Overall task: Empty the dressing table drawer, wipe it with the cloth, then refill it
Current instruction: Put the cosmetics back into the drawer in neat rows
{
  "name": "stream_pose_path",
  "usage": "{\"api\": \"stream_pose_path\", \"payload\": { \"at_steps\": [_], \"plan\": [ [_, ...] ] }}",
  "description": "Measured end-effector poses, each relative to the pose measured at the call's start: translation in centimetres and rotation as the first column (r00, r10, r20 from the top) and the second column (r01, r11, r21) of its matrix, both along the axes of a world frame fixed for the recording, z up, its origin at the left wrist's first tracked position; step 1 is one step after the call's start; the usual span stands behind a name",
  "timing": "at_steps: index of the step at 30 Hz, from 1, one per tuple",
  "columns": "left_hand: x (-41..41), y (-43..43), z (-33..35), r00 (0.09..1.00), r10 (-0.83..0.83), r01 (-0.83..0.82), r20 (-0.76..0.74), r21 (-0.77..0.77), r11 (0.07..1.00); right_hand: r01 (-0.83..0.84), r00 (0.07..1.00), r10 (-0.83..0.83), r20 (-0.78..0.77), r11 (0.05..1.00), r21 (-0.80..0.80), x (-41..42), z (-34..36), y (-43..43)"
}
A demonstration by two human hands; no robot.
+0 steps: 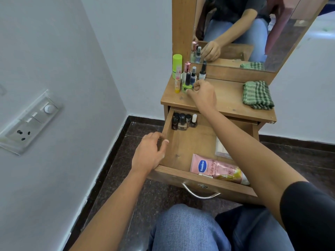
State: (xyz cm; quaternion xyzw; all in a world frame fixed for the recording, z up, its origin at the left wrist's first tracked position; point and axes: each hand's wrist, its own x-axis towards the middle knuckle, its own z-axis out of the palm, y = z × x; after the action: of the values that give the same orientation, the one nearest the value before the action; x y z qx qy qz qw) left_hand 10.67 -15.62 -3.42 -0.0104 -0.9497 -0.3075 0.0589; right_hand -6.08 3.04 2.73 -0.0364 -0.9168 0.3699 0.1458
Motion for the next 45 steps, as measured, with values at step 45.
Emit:
{"api": "stream_pose_path", "payload": {
  "at_steps": [45],
  "plan": [
    [0.1,0.1,0.2,1.000,-0.004,0.004,-0.004,-0.001,1.000,0.080,0.967,0.004,0.254,0.943,-0.322,7.6,-10.8,2.4]
  ]
}}
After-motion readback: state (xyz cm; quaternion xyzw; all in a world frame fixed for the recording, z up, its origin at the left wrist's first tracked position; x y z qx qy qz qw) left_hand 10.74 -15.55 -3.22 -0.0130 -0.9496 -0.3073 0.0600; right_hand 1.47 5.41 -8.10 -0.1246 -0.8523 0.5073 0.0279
